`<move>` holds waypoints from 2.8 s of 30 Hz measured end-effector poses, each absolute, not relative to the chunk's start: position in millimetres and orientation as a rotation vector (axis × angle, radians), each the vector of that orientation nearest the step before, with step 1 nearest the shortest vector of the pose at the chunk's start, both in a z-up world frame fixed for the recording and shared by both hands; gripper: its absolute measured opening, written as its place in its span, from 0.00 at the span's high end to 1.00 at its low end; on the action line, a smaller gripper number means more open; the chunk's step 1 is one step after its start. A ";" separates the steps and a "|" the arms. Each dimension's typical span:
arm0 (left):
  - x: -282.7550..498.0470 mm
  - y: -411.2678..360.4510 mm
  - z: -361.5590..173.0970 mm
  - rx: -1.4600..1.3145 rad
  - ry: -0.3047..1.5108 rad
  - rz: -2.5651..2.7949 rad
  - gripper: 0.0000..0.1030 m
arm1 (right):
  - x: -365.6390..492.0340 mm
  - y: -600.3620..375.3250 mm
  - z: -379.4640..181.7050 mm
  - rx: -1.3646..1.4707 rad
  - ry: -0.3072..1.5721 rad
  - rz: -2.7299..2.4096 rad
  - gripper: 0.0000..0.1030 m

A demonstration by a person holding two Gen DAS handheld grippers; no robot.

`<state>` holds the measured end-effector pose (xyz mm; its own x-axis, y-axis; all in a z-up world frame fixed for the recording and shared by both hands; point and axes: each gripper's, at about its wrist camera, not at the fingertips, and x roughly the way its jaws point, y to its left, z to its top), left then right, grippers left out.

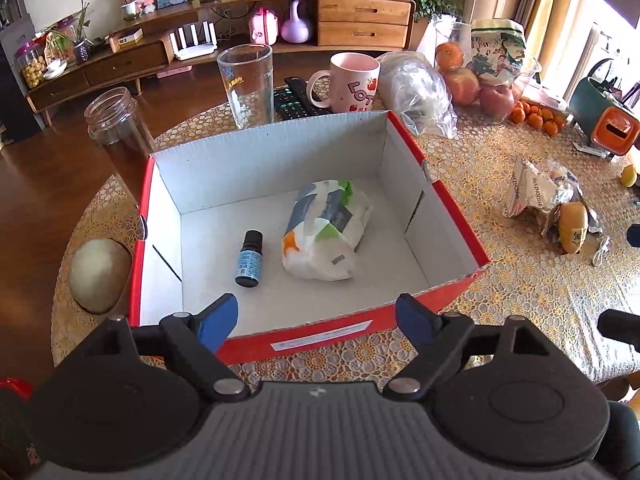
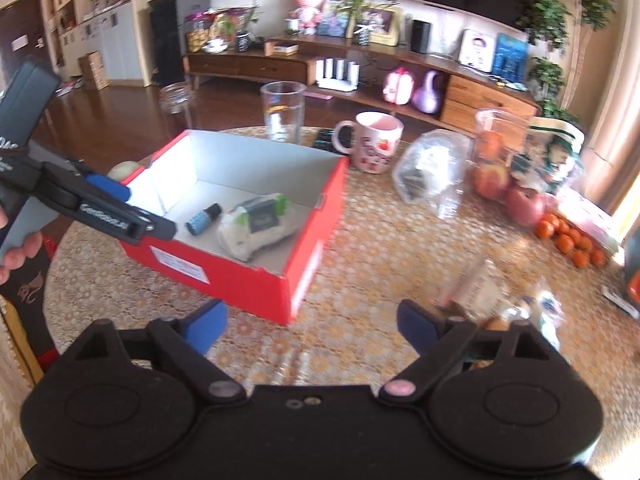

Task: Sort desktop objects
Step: 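Move both tools back from the box toward the remaining table items, then grasp yellow egg-shaped toy with left tool while right tool grasps white USB cable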

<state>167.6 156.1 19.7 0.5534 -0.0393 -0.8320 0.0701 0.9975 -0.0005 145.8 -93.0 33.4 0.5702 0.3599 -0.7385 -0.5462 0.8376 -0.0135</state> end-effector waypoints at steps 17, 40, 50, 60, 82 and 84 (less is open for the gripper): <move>139.2 116.0 15.4 -0.021 0.880 -0.101 0.00 | 123.7 -192.2 14.5 -0.038 0.768 0.361 0.03; 125.5 -43.7 -16.6 0.145 0.768 -0.298 0.00 | 122.2 -309.2 -39.0 -0.065 0.768 0.142 0.04; 145.2 -104.9 -46.2 0.178 0.766 -0.363 0.00 | 158.5 -331.0 -64.1 -0.023 0.810 0.106 0.10; 178.8 -141.4 -69.1 0.169 0.774 -0.412 0.00 | 201.9 -343.6 -85.2 -0.003 0.831 0.112 0.11; 230.8 -176.2 -95.9 0.104 0.849 -0.413 0.01 | 228.9 -344.3 -131.4 -0.161 0.805 0.361 0.09; 235.6 -178.5 -99.5 0.086 0.863 -0.407 0.01 | 231.5 -344.7 -133.4 -0.156 0.803 0.365 0.09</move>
<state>235.6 -178.5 -99.5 0.5784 -0.3133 -0.7532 0.3819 0.9199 -0.0894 231.5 -344.7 -133.4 0.6363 0.2598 -0.7263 -0.3771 0.9262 0.0009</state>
